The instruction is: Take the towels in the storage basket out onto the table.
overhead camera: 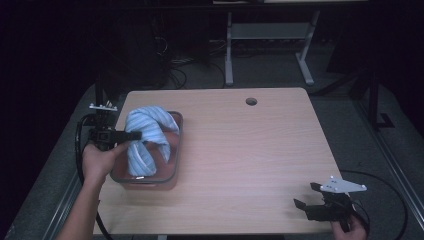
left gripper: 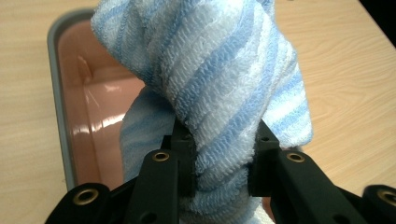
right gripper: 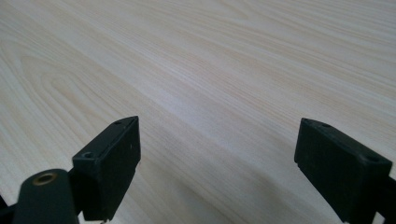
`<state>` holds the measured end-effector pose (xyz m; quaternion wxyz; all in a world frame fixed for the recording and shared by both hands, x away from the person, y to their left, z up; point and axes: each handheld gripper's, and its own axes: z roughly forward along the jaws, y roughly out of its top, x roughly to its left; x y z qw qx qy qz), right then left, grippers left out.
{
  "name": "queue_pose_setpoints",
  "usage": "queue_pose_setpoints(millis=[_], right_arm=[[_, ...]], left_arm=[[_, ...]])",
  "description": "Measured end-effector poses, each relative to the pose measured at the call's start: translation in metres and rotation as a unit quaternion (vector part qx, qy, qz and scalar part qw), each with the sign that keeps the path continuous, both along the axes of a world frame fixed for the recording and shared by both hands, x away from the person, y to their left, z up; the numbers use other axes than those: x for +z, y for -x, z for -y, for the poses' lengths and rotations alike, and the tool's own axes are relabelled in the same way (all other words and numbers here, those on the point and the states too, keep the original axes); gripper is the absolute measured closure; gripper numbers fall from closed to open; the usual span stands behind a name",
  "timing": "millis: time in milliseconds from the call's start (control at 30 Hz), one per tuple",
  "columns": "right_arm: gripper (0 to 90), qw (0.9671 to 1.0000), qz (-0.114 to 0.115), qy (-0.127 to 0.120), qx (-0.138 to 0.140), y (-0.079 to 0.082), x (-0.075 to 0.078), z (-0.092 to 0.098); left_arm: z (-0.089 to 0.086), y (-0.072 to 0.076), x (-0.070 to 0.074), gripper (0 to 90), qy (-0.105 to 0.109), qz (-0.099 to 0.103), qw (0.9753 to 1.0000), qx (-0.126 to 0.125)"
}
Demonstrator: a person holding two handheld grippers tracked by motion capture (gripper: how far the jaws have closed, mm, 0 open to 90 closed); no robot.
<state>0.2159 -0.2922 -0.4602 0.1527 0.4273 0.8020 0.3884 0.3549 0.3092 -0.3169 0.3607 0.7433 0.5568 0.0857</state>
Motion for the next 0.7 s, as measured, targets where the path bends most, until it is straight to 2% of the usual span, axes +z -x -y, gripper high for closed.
queue_pose_setpoints(millis=[67, 300, 700], right_arm=[[14.0, 1.0000, -0.001, 0.001, 0.000, -0.001, 0.000, 0.000], [14.0, 1.0000, 0.002, 0.000, -0.004, 0.000, 0.000, 0.000], [14.0, 0.9999, 0.002, -0.001, -0.013, 0.001, 0.001, 0.003]], left_arm=[[0.000, 0.002, 0.008, 70.0, 0.001, 0.005, 1.0000, -0.004], [0.001, 0.003, 0.022, 69.9, 0.006, 0.016, 0.9998, -0.008], [0.000, 0.001, 0.036, 69.8, 0.015, 0.022, 0.9996, -0.011]])
